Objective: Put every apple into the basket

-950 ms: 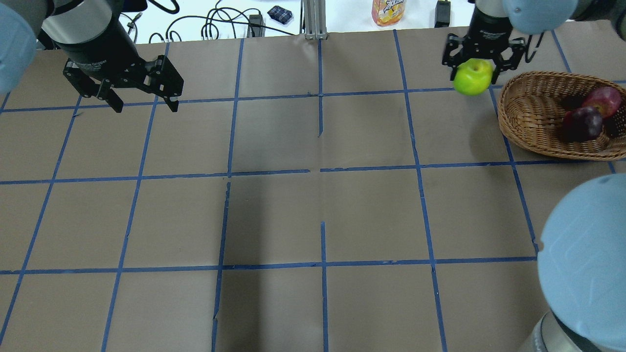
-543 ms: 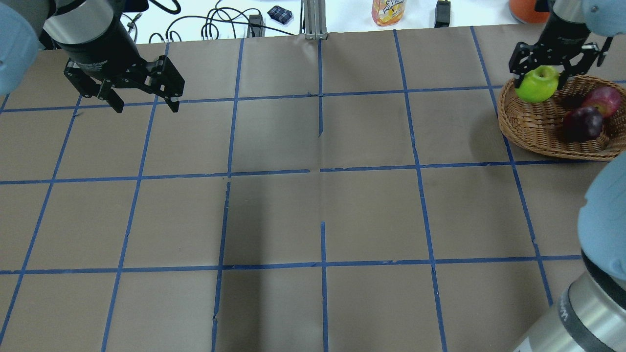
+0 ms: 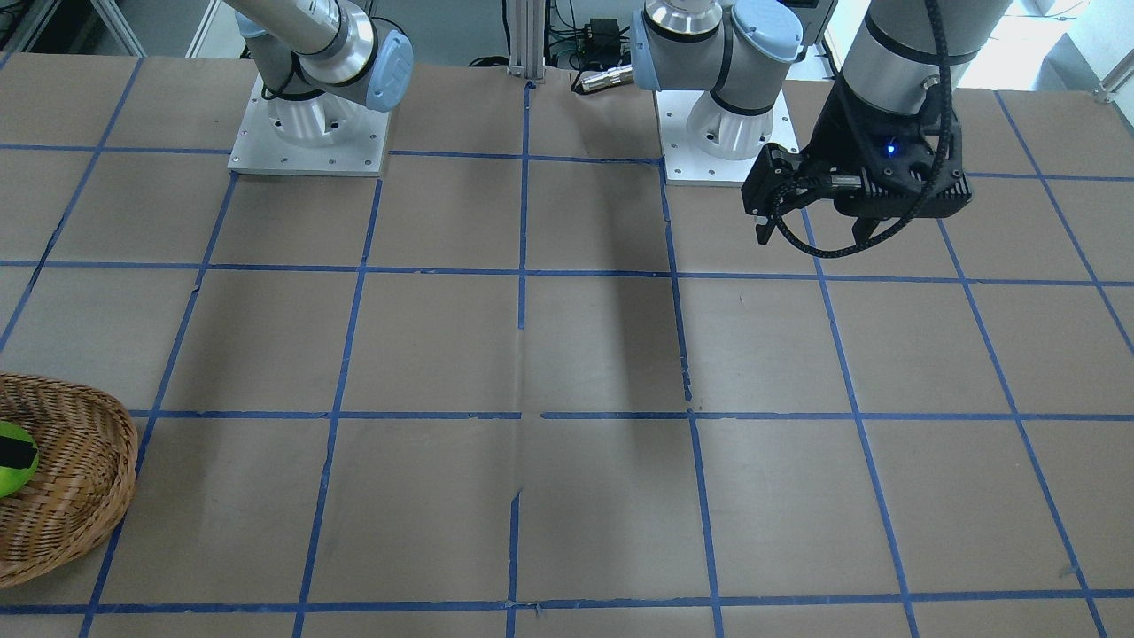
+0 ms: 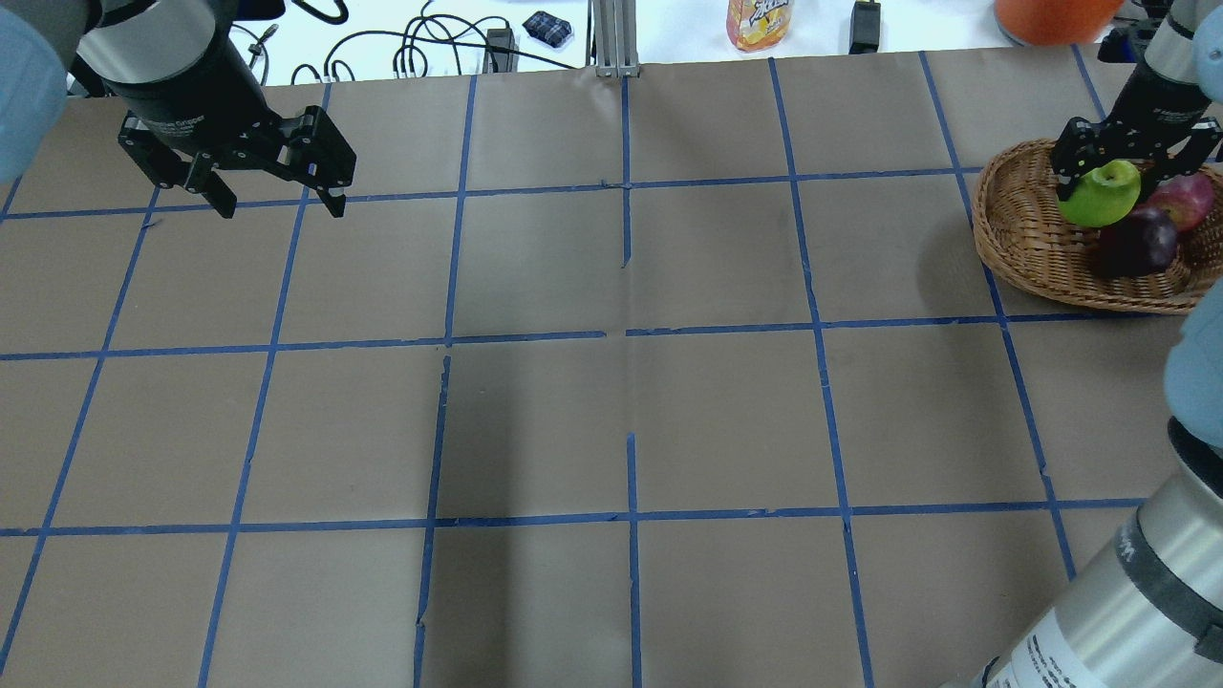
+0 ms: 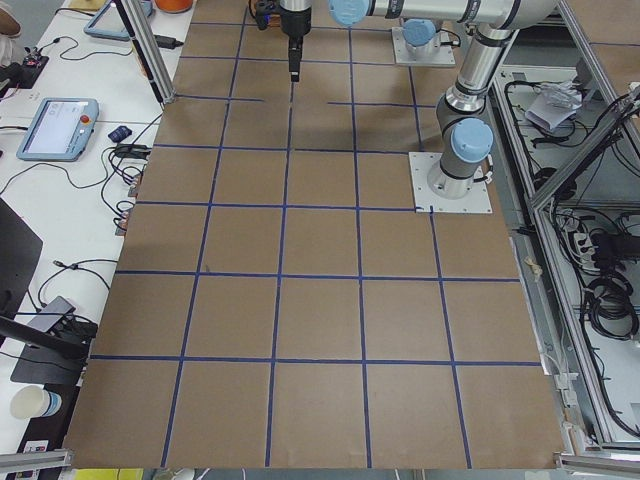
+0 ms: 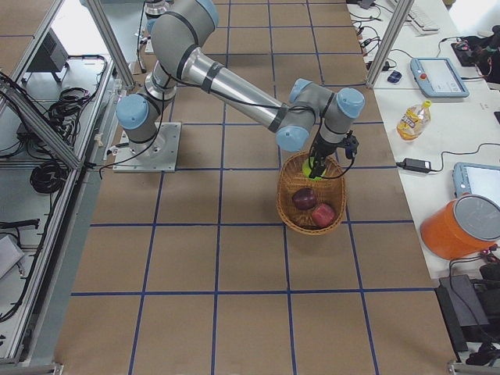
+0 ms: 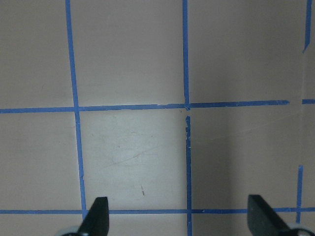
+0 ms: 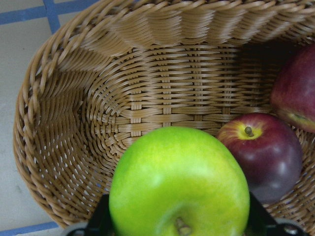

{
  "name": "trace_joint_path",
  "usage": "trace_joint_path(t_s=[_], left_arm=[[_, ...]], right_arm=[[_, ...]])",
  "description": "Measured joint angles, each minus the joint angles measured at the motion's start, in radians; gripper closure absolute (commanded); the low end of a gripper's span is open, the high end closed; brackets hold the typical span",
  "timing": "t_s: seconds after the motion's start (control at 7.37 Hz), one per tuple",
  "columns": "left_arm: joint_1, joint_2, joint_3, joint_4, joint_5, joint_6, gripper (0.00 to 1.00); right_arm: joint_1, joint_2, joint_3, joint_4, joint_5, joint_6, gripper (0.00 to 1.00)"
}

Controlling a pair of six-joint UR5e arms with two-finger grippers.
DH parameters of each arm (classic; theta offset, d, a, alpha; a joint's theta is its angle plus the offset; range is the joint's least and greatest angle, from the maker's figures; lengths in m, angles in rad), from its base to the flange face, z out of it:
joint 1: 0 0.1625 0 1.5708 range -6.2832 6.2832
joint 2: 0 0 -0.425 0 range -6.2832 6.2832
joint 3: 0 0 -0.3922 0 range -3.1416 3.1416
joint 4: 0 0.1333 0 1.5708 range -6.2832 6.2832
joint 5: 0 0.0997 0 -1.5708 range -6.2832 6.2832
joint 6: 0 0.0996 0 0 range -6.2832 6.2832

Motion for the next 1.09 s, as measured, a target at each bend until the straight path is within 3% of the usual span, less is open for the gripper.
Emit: trace_joint_path(t_s=[0.41,0.81,1.09], left_arm=[[0.001,-0.001,-0.001,0.000,-0.001,-0.001,0.00],[0.003,0.001,-0.001,0.000,0.000,0.000,0.00],[0.003,0.002,-0.001,0.000,-0.001,-0.001,0.00]], right_arm=[[0.002,-0.042,-0.009,0.028,0.000,0.008,0.00],[0.066,-0.248,-0.012,0.239,0.011,0.077,0.00],[0.195,-0.367,-0.007,0.395,0.014,0.193,0.00]])
